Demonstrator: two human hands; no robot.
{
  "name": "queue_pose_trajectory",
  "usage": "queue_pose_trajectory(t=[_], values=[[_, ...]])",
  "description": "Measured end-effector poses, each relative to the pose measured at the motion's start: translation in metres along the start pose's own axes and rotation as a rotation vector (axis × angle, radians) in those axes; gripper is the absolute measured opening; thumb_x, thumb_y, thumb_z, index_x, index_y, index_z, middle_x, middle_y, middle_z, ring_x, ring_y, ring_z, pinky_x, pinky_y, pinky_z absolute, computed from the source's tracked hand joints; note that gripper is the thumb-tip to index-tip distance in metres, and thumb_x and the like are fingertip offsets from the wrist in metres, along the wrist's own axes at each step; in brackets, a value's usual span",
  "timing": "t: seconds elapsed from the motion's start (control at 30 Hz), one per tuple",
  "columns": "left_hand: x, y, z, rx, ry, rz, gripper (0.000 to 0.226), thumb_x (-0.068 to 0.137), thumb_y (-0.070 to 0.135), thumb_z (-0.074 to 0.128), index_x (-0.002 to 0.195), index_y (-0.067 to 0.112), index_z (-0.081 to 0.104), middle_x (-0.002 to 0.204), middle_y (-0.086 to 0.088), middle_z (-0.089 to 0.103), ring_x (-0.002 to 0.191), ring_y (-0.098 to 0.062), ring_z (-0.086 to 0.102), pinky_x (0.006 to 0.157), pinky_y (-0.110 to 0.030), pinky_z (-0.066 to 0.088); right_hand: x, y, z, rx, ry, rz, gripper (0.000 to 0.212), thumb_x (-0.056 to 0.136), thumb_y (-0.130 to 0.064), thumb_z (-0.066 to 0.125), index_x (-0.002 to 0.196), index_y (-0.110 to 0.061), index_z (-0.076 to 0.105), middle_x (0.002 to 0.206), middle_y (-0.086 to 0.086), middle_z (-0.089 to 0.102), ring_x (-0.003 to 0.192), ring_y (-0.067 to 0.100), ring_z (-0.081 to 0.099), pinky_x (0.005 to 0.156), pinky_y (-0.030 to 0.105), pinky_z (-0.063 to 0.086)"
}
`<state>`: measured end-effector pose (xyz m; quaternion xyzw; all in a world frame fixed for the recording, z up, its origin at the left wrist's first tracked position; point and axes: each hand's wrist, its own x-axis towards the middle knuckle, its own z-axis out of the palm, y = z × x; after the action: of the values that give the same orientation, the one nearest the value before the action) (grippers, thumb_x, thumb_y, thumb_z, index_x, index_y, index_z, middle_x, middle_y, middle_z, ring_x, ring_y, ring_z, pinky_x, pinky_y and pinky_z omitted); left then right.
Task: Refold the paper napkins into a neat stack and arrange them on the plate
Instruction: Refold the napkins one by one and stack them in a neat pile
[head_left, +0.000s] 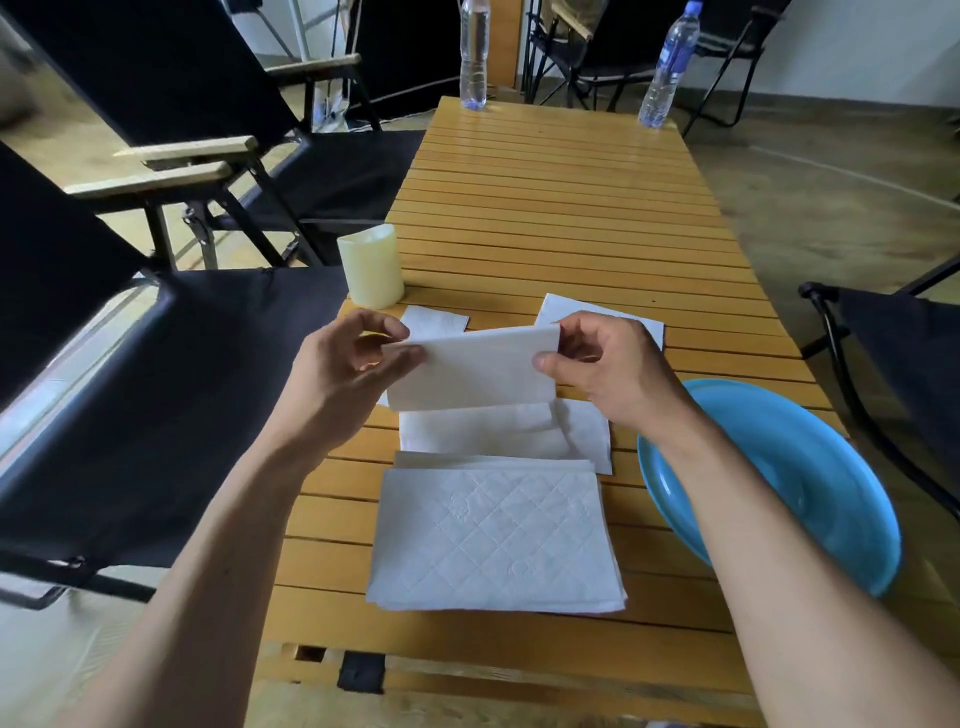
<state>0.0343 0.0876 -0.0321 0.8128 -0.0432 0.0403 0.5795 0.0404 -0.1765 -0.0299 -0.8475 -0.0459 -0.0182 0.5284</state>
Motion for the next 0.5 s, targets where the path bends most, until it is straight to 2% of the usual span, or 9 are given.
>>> queue_pose_trajectory(t=[0.07, 0.17, 0.23, 0.33, 0.4, 0.5], values=[[-0.002, 0.003, -0.002, -0.092, 0.002, -0.031, 0.026, 0.084, 0.025, 0.079, 0.106, 0.021, 0.066, 0.091, 0.003, 0.078, 0.083, -0.005, 0.072, 0.069, -0.014, 0.054, 0.000, -0.004, -0.002, 0.020, 0.026, -0.016, 0.009, 0.087, -0.013, 0.075, 0.082, -0.021, 0.073, 0.080, -0.002, 0.074, 0.068, 0.005, 0.060, 0.068, 0.016, 0.048], [-0.004, 0.006, -0.005, -0.145, 0.018, -0.055, 0.036, 0.081, 0.021, 0.082, 0.113, 0.026, 0.067, 0.094, -0.001, 0.076, 0.086, -0.011, 0.072, 0.078, -0.028, 0.060, -0.003, -0.009, -0.008, 0.119, -0.012, 0.018, 0.016, 0.086, -0.018, 0.075, 0.075, -0.029, 0.075, 0.071, -0.014, 0.069, 0.064, 0.001, 0.058, 0.065, 0.013, 0.046], [-0.005, 0.011, -0.007, -0.175, 0.007, -0.081, 0.038, 0.076, 0.022, 0.084, 0.112, 0.026, 0.070, 0.098, -0.006, 0.076, 0.087, -0.014, 0.072, 0.076, -0.032, 0.063, -0.007, -0.013, -0.010, 0.217, -0.090, 0.084, 0.006, 0.083, -0.020, 0.078, 0.082, -0.026, 0.075, 0.079, -0.009, 0.072, 0.073, 0.006, 0.061, 0.072, 0.022, 0.051], [-0.009, 0.022, -0.014, -0.258, -0.035, -0.126, 0.047, 0.065, 0.025, 0.088, 0.109, 0.024, 0.073, 0.100, -0.007, 0.076, 0.091, -0.019, 0.075, 0.073, -0.032, 0.063, -0.012, -0.019, -0.016, 0.260, -0.148, 0.155, 0.012, 0.084, -0.019, 0.079, 0.094, -0.016, 0.074, 0.091, 0.004, 0.074, 0.081, 0.015, 0.065, 0.077, 0.030, 0.055], [-0.013, 0.030, -0.020, -0.289, -0.061, -0.147, 0.052, 0.059, 0.025, 0.089, 0.109, 0.023, 0.074, 0.101, -0.007, 0.077, 0.094, -0.023, 0.075, 0.073, -0.034, 0.063, -0.017, -0.025, -0.022, 0.258, -0.201, 0.170, 0.024, 0.081, -0.020, 0.081, 0.100, -0.010, 0.071, 0.091, 0.006, 0.073, 0.077, 0.014, 0.063, 0.071, 0.027, 0.055], [-0.019, 0.041, -0.029, -0.311, -0.147, -0.191, 0.056, 0.053, 0.025, 0.089, 0.107, 0.021, 0.075, 0.105, -0.012, 0.076, 0.094, -0.027, 0.074, 0.073, -0.038, 0.063, -0.026, -0.037, -0.030, 0.290, -0.286, 0.227, 0.041, 0.070, -0.028, 0.086, 0.104, -0.013, 0.069, 0.075, -0.003, 0.067, 0.063, 0.008, 0.061, 0.058, 0.021, 0.051]])
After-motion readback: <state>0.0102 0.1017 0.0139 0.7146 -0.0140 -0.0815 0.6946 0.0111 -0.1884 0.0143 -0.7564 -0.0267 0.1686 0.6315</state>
